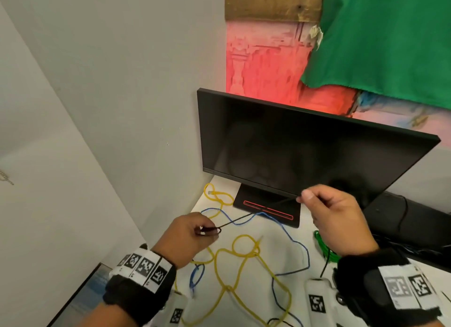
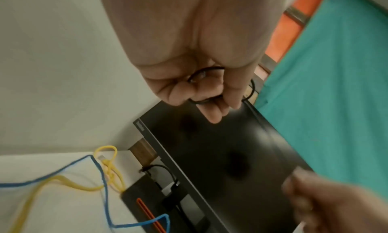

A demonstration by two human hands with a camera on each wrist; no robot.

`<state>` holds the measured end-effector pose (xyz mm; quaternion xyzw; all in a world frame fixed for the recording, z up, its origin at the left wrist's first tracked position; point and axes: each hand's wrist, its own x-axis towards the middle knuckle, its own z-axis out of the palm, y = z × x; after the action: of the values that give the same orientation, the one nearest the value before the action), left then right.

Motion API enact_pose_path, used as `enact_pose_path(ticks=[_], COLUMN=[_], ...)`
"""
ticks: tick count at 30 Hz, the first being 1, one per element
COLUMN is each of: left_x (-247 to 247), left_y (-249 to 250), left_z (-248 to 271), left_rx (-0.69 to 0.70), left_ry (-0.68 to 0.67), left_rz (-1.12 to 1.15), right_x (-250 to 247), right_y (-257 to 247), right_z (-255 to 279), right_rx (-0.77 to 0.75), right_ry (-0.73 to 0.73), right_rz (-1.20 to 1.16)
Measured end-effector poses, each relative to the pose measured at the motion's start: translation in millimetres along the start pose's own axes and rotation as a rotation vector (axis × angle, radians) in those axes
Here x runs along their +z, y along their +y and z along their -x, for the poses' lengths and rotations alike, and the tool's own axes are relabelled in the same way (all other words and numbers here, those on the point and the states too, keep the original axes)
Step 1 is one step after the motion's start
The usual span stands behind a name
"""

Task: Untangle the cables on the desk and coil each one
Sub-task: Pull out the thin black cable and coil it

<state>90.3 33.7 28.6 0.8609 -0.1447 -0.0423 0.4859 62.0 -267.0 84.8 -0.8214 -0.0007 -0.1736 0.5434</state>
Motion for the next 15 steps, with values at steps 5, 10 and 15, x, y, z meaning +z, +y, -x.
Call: enact_pose_path(ticks=[5, 10, 15], left_x=[2.2, -19.5, -8.4], left_y=[7.9, 6.4, 21.8], left_z=[-4.9, -13.5, -18.4], left_rx=[-0.152, -0.33, -0.306], left_ry=[0.056, 0.244, 0.208], left_rz=[0.412, 1.094, 0.925], right_x=[5.1, 0.1, 29.9], right_y=[56.8, 91.0, 77.6], right_z=[8.9, 19.2, 33.3], right_rx=[0.209, 0.499, 0.376], right_ry=[-0.088, -0.233, -0.338], right_rz=[0.532, 0.755, 0.837])
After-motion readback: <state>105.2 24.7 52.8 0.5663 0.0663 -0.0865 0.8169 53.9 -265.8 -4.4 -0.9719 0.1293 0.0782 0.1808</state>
